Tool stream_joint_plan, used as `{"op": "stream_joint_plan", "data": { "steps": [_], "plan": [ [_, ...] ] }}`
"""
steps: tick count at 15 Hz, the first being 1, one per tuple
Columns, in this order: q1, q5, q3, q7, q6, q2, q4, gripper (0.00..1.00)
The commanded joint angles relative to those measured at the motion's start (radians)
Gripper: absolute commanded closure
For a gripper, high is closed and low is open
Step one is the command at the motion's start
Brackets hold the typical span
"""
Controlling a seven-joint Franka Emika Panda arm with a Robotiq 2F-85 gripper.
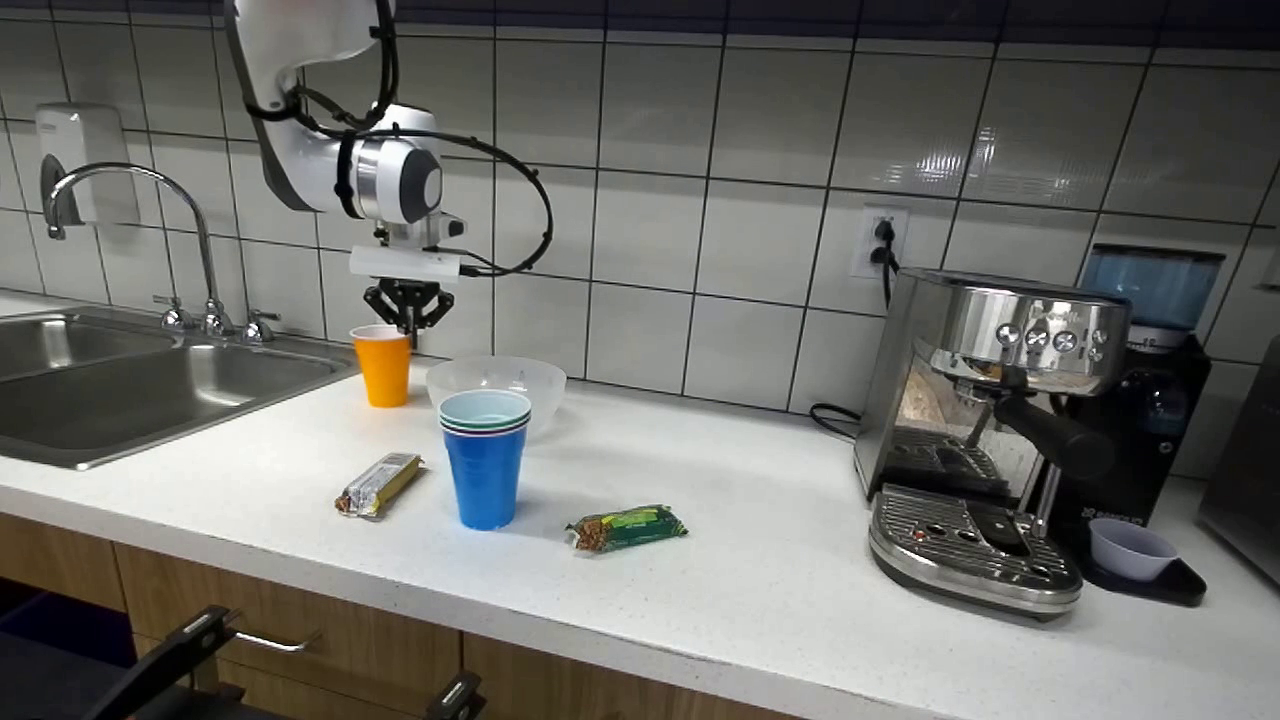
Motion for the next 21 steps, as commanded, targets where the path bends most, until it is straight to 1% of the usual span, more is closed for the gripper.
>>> {"op": "stream_joint_plan", "data": {
  "steps": [1, 4, 12, 16, 21],
  "plan": [
    [0.000, -0.022, 0.004, 0.008, -0.041, 0.008, 0.029, 0.99],
    [-0.005, -0.018, 0.012, 0.000, -0.023, -0.012, 0.005, 0.99],
    [-0.018, -0.011, 0.027, -0.007, 0.082, -0.063, -0.084, 0.99],
    [-0.022, -0.013, 0.031, -0.007, 0.135, -0.103, -0.147, 0.99],
    [-0.019, -0.020, 0.022, 0.006, 0.179, -0.182, -0.250, 0.99]
  ]
}}
